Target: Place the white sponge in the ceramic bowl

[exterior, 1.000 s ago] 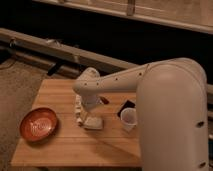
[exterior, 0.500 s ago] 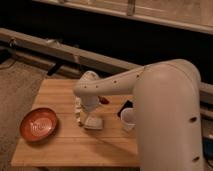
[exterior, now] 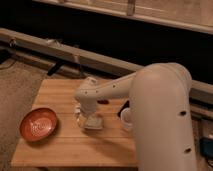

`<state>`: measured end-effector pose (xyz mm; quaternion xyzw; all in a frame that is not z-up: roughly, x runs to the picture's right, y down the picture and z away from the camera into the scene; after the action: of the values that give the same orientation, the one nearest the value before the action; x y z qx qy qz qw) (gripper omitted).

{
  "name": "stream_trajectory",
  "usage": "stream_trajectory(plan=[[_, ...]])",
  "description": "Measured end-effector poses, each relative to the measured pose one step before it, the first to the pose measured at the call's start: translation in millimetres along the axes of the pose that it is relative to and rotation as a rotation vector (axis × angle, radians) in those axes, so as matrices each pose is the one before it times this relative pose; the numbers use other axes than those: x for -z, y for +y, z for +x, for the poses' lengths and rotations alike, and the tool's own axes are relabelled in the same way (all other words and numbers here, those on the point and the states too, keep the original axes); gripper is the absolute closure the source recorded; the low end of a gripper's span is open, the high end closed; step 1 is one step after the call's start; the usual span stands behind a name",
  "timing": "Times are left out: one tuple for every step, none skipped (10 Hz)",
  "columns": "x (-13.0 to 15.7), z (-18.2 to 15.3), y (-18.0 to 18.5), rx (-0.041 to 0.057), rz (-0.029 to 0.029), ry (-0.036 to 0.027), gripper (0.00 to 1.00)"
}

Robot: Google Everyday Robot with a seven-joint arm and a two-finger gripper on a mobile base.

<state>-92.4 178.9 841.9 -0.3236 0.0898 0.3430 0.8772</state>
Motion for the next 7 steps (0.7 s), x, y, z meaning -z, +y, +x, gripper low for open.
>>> stream_trajectory(plan=[[-3.38,0.92,0.41,0.00997,-0.00624,0.00164,0.2],[-3.35,-0.6,1.38,0.00944,-0.00621,0.00276,0.2],[-4.3,-1.43,2.35,0.00998,-0.00907,0.00433,0.2],[-4.53,0.62,1.38,0.0064,-0.00633,0.01195,0.2],[-5.37,-0.64,2.59,0.00957,-0.00673,0.01492,0.2],[-3.86,-1.06,3.09,0.01091,-0.00156,0.01581,0.2],[-4.11,-1.35,4.04,0.01274,-0.00096,0.01826,0.22]])
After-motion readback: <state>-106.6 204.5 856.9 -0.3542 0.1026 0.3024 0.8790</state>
